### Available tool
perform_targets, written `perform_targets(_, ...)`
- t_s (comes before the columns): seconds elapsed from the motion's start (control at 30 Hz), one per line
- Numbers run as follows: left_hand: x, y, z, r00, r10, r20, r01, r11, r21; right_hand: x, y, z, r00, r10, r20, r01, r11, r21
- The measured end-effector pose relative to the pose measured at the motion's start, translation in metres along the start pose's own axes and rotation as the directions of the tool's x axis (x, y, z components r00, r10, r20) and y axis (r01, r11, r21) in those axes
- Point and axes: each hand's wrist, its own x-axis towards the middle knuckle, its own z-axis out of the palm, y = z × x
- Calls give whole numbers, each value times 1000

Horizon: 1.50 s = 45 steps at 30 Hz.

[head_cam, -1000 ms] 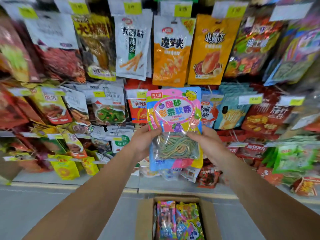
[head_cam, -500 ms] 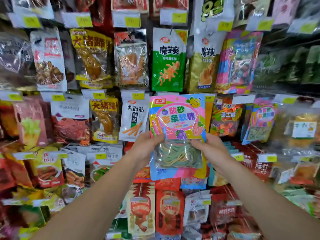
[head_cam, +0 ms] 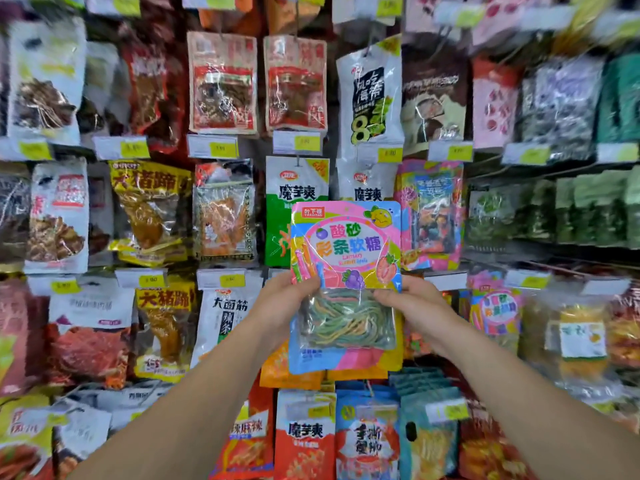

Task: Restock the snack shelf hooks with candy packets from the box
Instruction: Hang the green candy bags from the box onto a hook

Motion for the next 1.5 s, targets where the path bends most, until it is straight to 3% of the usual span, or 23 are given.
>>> perform_targets(0.27,48,22,40,991,100,-85,-96,995,41,63,-19,-52,986,-155,-68,142,977,-158)
perform_targets(0.4,67,18,50,986,122,-117,-116,991,60,91,-32,-79,939,-318,-135,245,889,-388)
perform_targets(0.5,75,11,56,981,111,-160,-101,993,68,106,-30,-93,914,-377,-151,272,845,-459)
perform_targets(0.8,72,-37,80,999,6,-41,-3,997,77,96,39,-120,922,-327,-208,153,801,-578)
perform_targets(1.0,47,-103,89,987,-139,83,122,977,175,61,85,-140,954,-199,-223,0,746,-666)
perform_targets(1.13,28,-136,105,976,-205,80,181,954,237,49,98,-151,944,-224,-243,-18,698,-716)
perform_targets(1.5,33,-170,158,971,-236,-28,235,943,235,78,117,-175,923,-383,39,208,410,-888)
